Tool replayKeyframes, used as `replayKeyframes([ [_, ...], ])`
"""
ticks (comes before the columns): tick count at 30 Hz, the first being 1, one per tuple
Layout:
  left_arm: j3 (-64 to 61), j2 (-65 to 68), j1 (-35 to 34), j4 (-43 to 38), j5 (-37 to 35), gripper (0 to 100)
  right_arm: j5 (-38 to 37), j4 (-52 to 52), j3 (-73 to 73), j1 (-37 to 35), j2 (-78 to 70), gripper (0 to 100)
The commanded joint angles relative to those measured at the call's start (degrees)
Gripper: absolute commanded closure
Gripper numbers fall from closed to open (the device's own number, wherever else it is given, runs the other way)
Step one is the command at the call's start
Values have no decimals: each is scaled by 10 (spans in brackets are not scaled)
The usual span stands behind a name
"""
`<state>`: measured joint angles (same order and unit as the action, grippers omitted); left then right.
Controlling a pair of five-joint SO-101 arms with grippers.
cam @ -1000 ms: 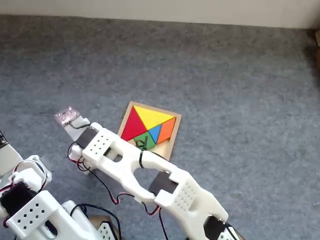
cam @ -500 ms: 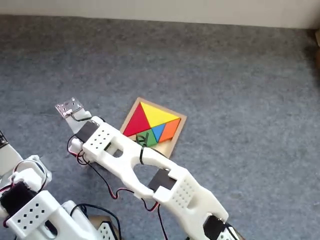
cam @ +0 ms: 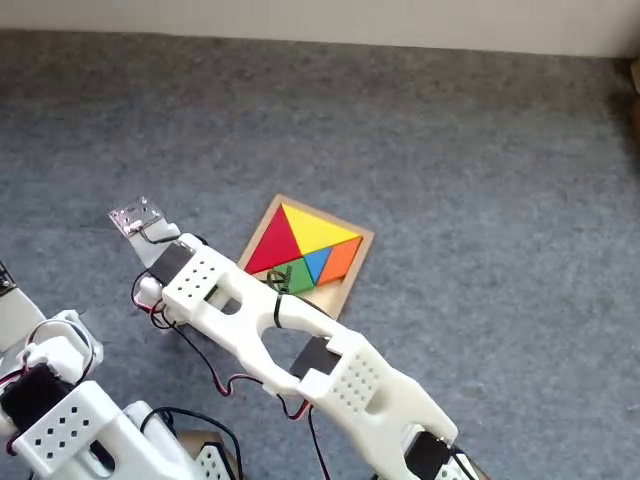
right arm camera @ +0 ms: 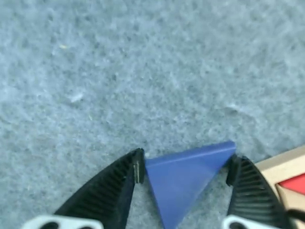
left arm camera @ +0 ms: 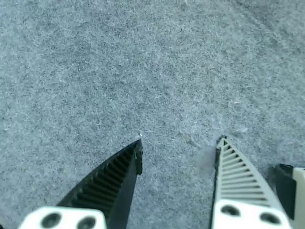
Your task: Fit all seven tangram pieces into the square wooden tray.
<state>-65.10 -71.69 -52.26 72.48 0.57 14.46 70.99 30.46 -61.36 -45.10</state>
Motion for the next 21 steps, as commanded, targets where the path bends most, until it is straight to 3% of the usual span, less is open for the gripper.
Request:
replayKeyframes([
  [1,4,-1,7,-6,-6,751,1,17,24,29,-5,759],
  [7,4,-1,7,-6,-6,751,-4,18,52,69,-20,816],
  [21,4,-1,7,-6,-6,751,-203,117,57,114,-15,818],
])
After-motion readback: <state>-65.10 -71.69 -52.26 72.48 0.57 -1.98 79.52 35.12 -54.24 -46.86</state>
